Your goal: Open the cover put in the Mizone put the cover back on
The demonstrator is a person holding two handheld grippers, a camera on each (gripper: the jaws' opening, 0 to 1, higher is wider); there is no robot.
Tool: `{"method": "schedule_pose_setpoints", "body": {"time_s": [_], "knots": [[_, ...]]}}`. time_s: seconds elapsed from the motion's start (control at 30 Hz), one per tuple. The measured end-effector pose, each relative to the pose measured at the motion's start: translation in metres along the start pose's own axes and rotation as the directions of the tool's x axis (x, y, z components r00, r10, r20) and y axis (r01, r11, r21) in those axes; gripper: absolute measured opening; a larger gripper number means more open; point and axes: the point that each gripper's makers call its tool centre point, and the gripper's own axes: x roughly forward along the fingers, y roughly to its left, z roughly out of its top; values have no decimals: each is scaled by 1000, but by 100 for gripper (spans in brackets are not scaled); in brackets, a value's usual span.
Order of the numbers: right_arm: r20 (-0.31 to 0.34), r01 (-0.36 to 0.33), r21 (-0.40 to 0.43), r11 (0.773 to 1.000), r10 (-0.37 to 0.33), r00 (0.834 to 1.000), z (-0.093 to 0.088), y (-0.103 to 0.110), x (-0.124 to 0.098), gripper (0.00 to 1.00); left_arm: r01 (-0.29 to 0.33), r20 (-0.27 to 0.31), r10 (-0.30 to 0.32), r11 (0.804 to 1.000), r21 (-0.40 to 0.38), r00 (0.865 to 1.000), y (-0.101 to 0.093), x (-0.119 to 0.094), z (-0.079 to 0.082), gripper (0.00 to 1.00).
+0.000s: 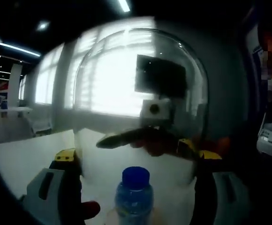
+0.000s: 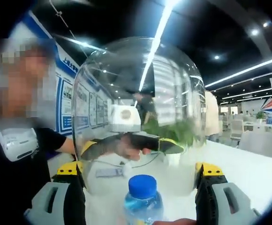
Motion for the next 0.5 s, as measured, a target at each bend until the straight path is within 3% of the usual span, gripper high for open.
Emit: {"method": "schedule_pose_setpoints", "body": {"time_s": [0.5], "knots": [[-18, -12, 34, 999, 13, 1000, -40, -4, 6, 90, -13, -12, 13, 999, -33, 1000, 11, -4, -38, 85]]}}
